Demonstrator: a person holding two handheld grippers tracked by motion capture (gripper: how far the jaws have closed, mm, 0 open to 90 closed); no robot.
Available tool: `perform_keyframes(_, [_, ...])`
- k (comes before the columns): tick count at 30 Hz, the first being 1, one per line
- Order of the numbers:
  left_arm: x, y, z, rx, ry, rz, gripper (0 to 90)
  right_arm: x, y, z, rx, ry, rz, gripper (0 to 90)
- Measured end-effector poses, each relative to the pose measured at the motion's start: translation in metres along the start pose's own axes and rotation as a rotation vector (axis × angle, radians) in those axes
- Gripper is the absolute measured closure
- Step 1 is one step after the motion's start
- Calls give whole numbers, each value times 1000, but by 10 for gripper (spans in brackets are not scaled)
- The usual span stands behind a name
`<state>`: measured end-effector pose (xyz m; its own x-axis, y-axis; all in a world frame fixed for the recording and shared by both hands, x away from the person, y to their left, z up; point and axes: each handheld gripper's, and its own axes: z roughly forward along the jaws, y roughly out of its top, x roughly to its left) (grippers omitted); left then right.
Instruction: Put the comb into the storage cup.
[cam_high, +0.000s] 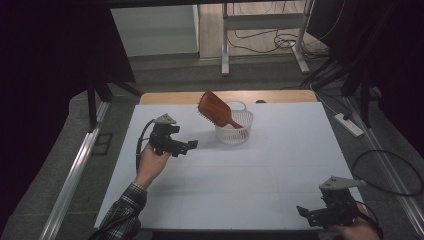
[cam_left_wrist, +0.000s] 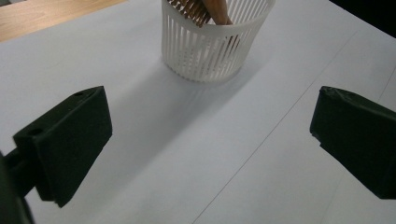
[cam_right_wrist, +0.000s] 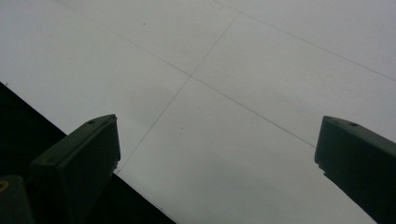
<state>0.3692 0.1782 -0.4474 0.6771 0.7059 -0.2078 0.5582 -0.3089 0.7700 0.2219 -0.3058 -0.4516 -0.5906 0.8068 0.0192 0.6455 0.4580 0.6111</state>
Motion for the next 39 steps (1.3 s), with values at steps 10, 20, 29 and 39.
perform_keyframes(10, [-4, -9, -10, 2, 5, -1, 0, 0, 0, 0, 1, 1, -1, 3])
perform_keyframes(20, [-9, -17, -19, 4, 14, 5, 2, 0, 0, 0, -2, 0, -1, 2])
perform_keyframes(29, [-16, -24, -25, 11, 31, 21, 2, 0, 0, -1, -4, -3, 0, 0])
perform_keyframes(39, [-22, -33, -31, 26, 43, 27, 3, 0, 0, -1, -5, -5, -1, 0])
